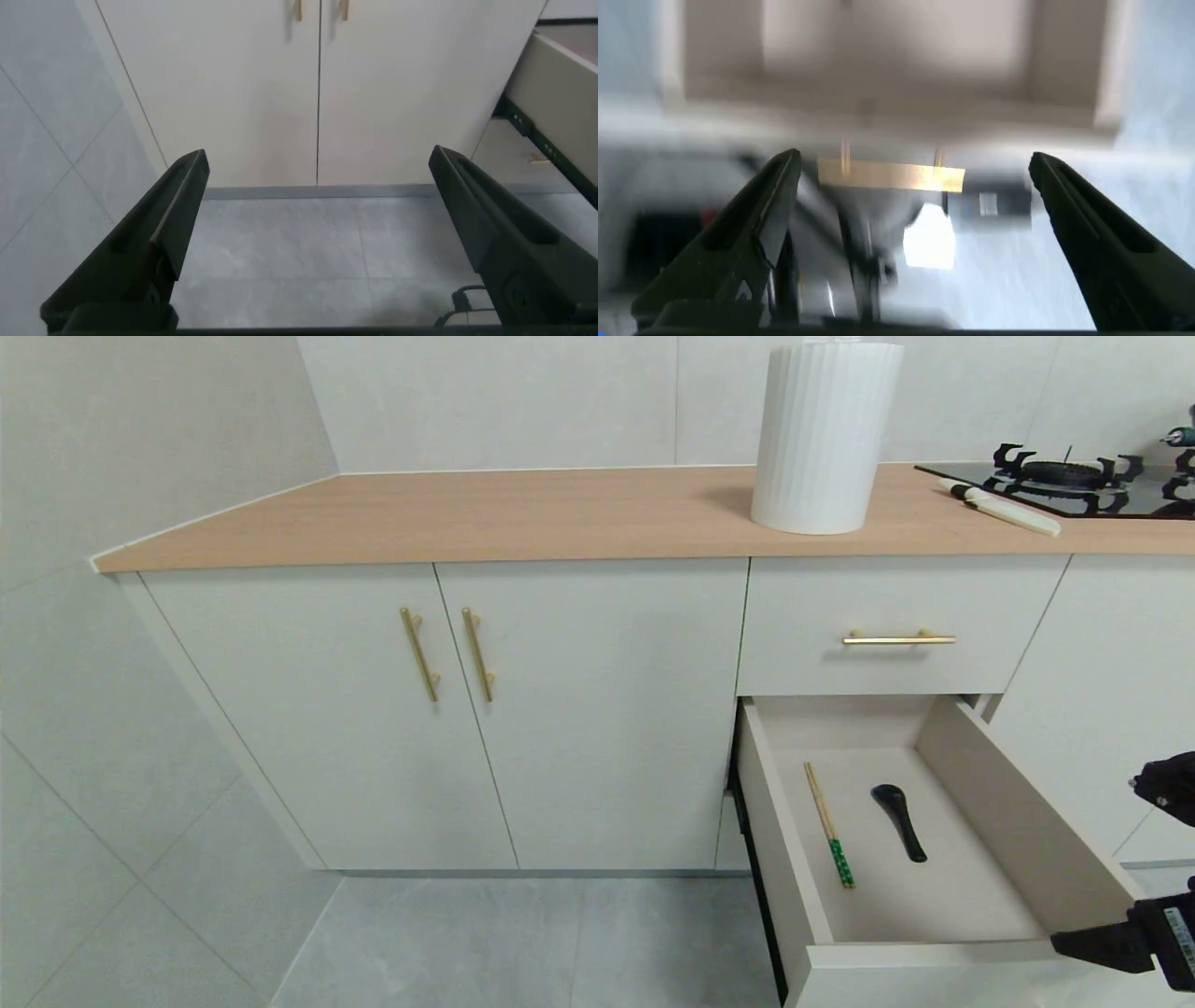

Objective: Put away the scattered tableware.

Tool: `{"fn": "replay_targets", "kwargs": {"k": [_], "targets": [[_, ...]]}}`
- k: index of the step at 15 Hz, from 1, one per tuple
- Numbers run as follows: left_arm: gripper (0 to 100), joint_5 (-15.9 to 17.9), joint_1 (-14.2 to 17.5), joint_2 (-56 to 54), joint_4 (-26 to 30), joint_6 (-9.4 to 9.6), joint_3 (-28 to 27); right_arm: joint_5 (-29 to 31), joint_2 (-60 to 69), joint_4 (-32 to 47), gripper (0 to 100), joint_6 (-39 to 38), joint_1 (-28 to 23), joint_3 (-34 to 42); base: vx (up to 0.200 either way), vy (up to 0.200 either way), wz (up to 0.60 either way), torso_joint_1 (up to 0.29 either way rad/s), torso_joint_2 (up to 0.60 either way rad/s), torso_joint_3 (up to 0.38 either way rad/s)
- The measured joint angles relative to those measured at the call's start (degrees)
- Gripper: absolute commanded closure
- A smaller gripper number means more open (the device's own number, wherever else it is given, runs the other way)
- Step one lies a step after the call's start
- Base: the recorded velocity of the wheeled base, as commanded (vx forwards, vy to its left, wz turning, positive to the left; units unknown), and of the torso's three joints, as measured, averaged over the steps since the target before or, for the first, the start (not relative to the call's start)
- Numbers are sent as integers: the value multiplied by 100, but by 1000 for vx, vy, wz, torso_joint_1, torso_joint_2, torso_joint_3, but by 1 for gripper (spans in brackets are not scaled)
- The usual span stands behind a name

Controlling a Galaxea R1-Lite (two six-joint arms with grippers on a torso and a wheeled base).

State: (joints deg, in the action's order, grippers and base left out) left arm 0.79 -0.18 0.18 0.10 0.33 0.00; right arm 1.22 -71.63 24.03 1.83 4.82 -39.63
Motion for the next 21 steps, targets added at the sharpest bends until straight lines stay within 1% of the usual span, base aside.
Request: {"fn": "replay_targets", "kwargs": {"k": [3, 6, 10, 14, 18, 21], "targets": [[0, 0, 0, 0, 0, 0, 0, -2, -540, 207, 0, 46, 171, -2, 0, 0, 0, 0, 0, 0], [0, -1, 0, 0, 0, 0, 0, 12, -1106, 277, 0, 22, 221, 2, 0, 0, 0, 0, 0, 0], [0, -1, 0, 0, 0, 0, 0, 45, -1621, 473, 0, -338, 227, -188, 0, 0, 0, 0, 0, 0], [0, 0, 0, 0, 0, 0, 0, 59, -1966, 161, 0, -689, 215, -300, 0, 0, 0, 0, 0, 0], [0, -1, 0, 0, 0, 0, 0, 204, -2092, 82, 0, -894, 210, -352, 0, 0, 0, 0, 0, 0], [0, 0, 0, 0, 0, 0, 0, 294, -2214, -411, 0, -1104, 210, -352, 0, 0, 0, 0, 0, 0]]}}
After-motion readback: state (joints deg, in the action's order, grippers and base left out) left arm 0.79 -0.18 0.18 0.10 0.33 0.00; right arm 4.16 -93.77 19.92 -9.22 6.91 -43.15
